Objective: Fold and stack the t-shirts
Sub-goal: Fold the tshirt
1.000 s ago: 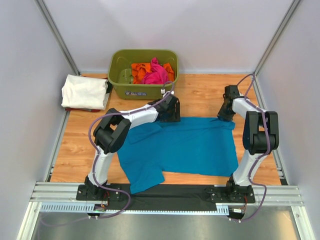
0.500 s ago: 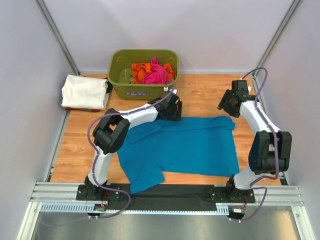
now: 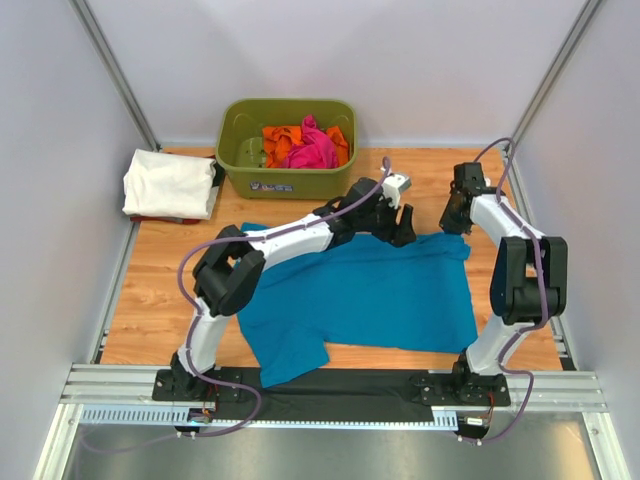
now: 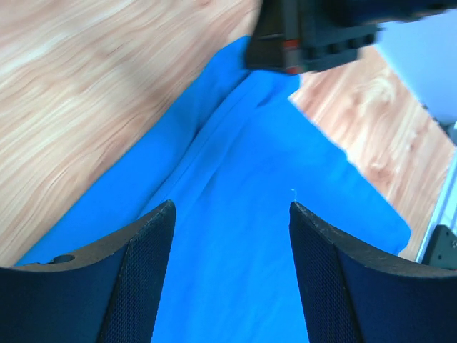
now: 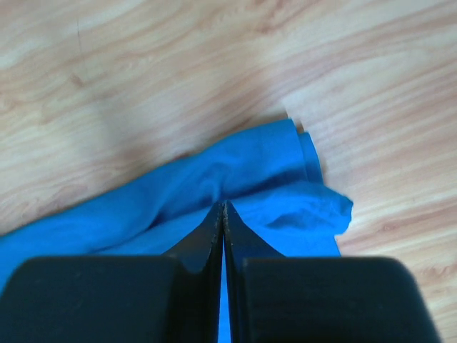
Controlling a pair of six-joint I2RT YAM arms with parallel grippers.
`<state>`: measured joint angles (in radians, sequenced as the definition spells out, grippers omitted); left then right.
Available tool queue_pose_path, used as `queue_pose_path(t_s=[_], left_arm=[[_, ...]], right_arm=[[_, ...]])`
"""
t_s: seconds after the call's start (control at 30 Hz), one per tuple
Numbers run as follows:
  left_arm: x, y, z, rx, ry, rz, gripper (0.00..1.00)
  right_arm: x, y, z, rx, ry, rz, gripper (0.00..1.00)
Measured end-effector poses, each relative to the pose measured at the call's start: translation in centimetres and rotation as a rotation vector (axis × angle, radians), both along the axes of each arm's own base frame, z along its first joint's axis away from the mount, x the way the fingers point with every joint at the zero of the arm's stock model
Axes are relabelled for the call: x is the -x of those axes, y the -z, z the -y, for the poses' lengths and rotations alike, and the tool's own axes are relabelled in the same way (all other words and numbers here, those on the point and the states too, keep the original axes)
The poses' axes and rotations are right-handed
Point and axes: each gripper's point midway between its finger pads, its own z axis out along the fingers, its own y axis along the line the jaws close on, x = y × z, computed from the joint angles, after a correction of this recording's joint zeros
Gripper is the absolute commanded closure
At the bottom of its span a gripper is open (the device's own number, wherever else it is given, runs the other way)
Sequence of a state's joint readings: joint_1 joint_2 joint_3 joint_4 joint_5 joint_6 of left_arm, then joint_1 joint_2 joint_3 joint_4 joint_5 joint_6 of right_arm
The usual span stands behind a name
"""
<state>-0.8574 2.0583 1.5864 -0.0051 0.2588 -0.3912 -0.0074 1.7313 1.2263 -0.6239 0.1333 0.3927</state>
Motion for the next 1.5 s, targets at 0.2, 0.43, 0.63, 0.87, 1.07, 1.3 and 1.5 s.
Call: queue_pose_path(t_s=[0.2, 0.43, 0.63, 0.87, 1.07, 1.3, 1.5], left_arm=[[-1.0, 2.2, 4.0, 0.047, 0.068, -0.006, 0.27], [-1.6, 5.1, 5.2, 0.041, 0.095, -0.045, 0.27], [-1.3, 5.9, 6.0, 0.049, 0.123, -0.063, 0.27], [-0.6, 8.0, 6.3, 0.031, 0.144, -0.096, 0.27], [-0.6, 9.1, 6.5, 0.02, 0.147, -0.108, 0.27], [-1.0, 9.1, 7.0, 0.026, 0.147, -0.103, 0.27], [-1.1, 9.1, 7.0, 0.026, 0.145, -0.099, 0.26]], right_arm=[[-1.6, 1.8, 0.8, 0.041, 0.006, -0.027, 1.0], [-1.1, 4.7, 1.0, 0.052, 0.002, -0.102, 1.0], [-1.1, 4.9, 0.9, 0.051, 0.002, -0.105, 1.0], [-1.3, 4.9, 0.9, 0.051, 0.002, -0.099, 1.0], [-1.3, 4.9, 0.9, 0.05, 0.001, -0.099, 1.0], [-1.3, 4.9, 0.8, 0.045, -0.001, -0.099, 1.0], [-1.3, 4.9, 0.8, 0.042, -0.002, -0.099, 1.0]])
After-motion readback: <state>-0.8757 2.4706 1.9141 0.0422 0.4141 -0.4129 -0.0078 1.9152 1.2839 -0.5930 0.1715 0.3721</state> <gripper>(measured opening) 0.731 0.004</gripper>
